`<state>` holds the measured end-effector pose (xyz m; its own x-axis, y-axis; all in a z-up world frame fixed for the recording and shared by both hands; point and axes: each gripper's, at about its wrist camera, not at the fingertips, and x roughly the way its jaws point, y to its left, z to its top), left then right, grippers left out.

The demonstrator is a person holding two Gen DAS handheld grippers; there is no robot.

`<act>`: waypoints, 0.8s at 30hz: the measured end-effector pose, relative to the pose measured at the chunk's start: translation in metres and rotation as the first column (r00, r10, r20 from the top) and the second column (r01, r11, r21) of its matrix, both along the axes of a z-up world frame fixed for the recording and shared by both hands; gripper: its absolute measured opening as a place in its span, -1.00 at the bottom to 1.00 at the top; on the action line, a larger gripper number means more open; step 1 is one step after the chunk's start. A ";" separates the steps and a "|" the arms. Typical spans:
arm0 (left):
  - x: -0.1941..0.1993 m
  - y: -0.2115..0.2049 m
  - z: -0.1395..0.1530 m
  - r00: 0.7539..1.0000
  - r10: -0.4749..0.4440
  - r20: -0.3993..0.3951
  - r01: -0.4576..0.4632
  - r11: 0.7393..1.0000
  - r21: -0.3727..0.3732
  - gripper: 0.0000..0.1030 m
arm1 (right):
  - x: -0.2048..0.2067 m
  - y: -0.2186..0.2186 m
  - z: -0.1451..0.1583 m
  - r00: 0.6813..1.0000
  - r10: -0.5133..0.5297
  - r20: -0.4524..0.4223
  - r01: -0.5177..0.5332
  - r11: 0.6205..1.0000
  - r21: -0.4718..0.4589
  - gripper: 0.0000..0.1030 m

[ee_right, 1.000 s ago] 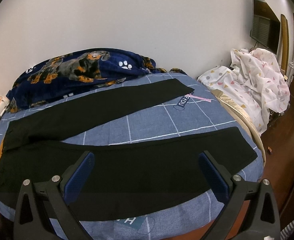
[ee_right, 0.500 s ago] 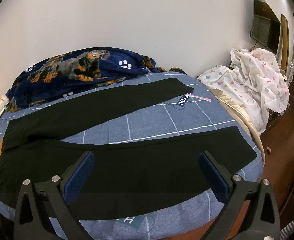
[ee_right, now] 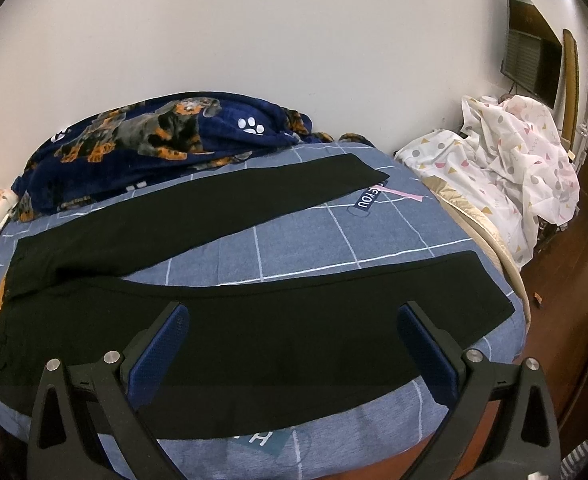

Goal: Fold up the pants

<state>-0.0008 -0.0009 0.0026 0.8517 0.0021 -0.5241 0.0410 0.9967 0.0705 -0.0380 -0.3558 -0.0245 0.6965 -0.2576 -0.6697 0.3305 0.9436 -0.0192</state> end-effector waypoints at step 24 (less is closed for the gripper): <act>-0.001 0.009 -0.011 1.000 0.003 -0.023 -0.003 1.000 -0.005 1.00 | 0.007 0.007 -0.003 0.999 0.002 -0.038 -0.003 1.000 -0.019 1.00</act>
<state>-0.0014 0.0076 -0.0084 0.8394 0.0017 -0.5435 0.0396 0.9971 0.0643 -0.0311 -0.3493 -0.0277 0.6716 -0.2690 -0.6903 0.3269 0.9438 -0.0497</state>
